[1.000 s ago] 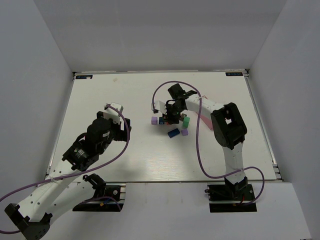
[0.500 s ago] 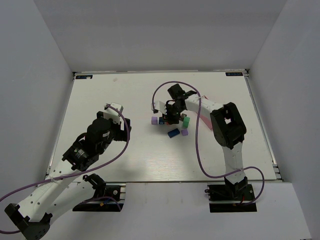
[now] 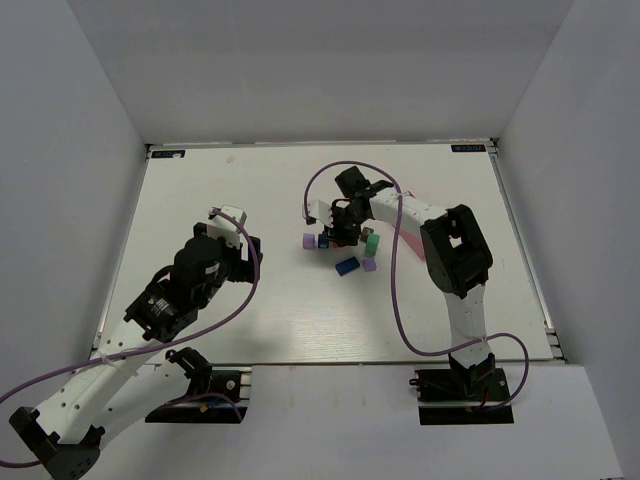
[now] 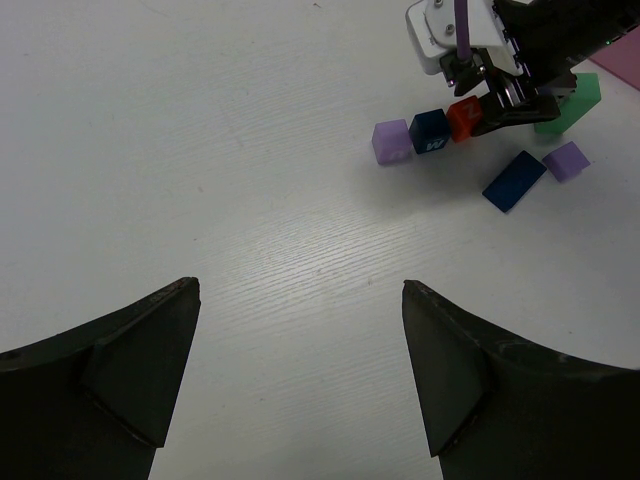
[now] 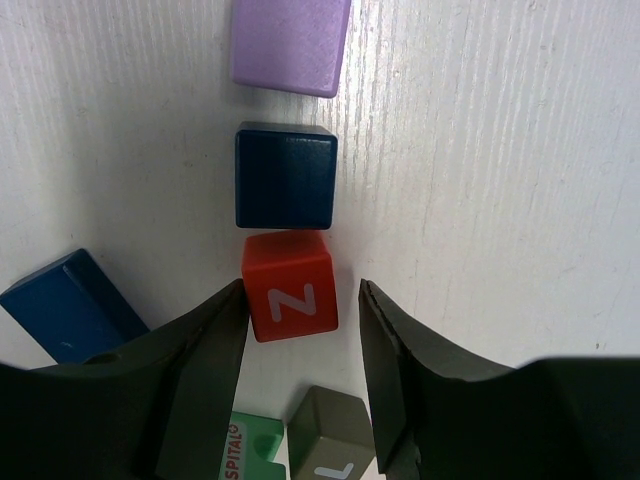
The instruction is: Build the wood block tower
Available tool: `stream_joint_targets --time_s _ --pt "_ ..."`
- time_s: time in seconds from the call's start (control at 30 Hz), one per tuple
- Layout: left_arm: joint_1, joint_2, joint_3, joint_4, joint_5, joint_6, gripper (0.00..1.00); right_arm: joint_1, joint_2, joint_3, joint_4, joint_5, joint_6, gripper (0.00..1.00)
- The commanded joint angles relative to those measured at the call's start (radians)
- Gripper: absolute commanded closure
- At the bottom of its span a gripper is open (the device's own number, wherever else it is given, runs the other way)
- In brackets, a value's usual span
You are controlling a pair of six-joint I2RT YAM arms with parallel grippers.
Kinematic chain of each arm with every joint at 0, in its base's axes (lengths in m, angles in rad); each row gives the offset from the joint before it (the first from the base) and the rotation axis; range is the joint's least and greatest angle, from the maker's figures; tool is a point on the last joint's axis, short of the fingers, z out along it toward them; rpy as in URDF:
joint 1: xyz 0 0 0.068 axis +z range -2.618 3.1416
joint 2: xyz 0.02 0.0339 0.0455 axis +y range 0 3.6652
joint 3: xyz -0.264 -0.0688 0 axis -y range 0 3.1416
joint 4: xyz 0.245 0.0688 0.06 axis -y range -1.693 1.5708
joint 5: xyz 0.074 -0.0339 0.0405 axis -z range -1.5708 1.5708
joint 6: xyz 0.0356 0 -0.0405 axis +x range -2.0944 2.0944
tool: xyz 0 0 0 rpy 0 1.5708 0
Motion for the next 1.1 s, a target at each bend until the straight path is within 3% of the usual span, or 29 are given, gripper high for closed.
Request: stream_joint_targets --time_s 0.0,0.67,0.83,0.87,0.9,1.07 --pt "0.006 -0.011 -0.006 0.007 -0.001 0.006 0.08 -0.004 0.012 0.036 0.013 -0.007 0.014 0.47" --pt "0.006 -0.011 -0.006 0.007 -0.001 0.006 0.08 -0.004 0.016 0.042 -0.008 -0.015 0.014 0.47" --pt "0.006 -0.011 -0.006 0.007 -0.001 0.006 0.08 -0.002 0.014 0.043 -0.007 -0.01 0.019 0.33" --pt "0.006 -0.011 -0.006 0.007 -0.001 0.006 0.08 -0.004 0.014 0.043 -0.007 -0.007 0.022 0.28" --pt "0.006 -0.011 -0.006 0.007 -0.001 0.006 0.08 -0.004 0.012 0.04 -0.008 -0.008 0.022 0.1" --pt "0.006 -0.011 -0.006 0.007 -0.001 0.006 0.08 -0.007 -0.009 0.016 0.021 0.001 0.023 0.1"
